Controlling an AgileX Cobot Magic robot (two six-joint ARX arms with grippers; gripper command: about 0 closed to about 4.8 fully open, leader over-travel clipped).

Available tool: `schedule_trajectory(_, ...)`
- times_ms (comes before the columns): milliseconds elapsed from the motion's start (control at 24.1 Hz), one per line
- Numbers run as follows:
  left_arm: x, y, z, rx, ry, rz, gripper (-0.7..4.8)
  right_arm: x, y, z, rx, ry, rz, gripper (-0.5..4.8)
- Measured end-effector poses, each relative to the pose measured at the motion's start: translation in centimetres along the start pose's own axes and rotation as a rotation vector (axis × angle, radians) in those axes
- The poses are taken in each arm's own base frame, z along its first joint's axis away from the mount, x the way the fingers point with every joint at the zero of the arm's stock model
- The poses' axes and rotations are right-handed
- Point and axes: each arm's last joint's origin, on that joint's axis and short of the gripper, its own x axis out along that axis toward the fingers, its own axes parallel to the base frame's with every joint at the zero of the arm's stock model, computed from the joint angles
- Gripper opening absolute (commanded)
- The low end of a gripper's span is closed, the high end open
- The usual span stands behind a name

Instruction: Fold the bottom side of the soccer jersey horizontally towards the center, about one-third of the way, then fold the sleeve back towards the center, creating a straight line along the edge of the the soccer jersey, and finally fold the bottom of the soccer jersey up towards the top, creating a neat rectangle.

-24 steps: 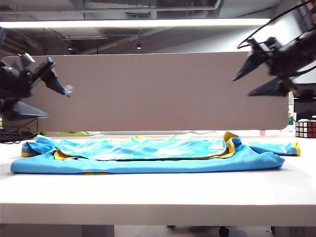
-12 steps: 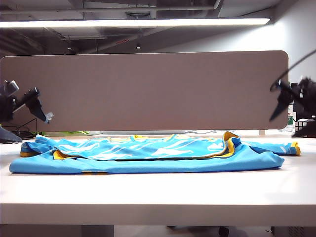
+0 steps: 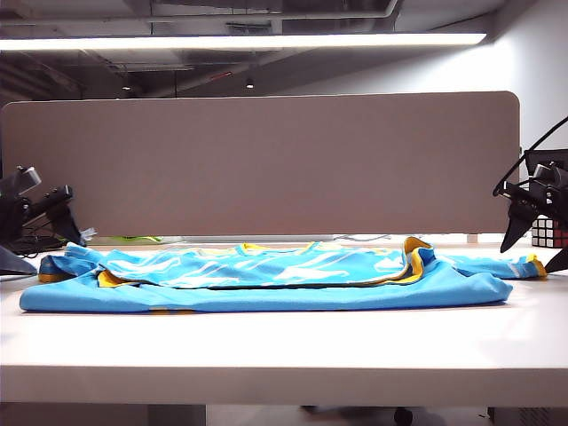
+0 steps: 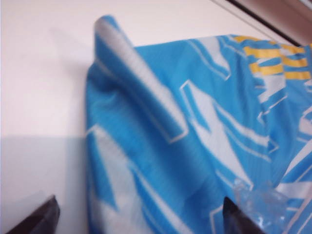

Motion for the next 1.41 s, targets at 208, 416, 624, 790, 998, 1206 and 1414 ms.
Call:
schedule_trajectory(208, 1.3, -0.3, -0.2, 0.020, 0.001, -0.052, 3.88, 0.5, 0.4, -0.2, -0.018, -0.005, -0.003, 3.22)
schedule_trajectory(416, 1.9, -0.8, -0.8, 0.026, 0.017, -0.067, 1.65, 1.3, 1.0, -0.4, -0.038, -0.016, -0.002, 2.12)
schedule_trajectory(624, 2.2, -0.8, -1.3, 0.014, 0.039, -0.071, 0.43, 1.8, 1.1, -0.8, -0.040, -0.002, -0.002, 0.07)
schedule_trajectory(790, 2.3, -0.7, -1.3, 0.024, 0.021, -0.084, -0.05, 1.8, 1.2, -0.8, -0.039, -0.004, 0.005, -0.03)
schedule_trajectory(998, 2.3, -3.0, -0.8, 0.076, -0.026, -0.194, -0.05, 0.8, 3.7, -0.6, -0.056, 0.004, 0.127, -0.03)
schedule_trajectory(1206, 0.7, -10.7, -0.1, 0.249, -0.053, -0.399, -0.05, -3.4, 11.9, 0.4, -0.209, -0.090, 0.337, -0.03)
schedule_trajectory(1414, 0.3, -16.7, -3.3, 0.392, 0.109, -0.490, -0.05, -3.3, 18.1, -4.0, -0.328, 0.069, 0.431, -0.02)
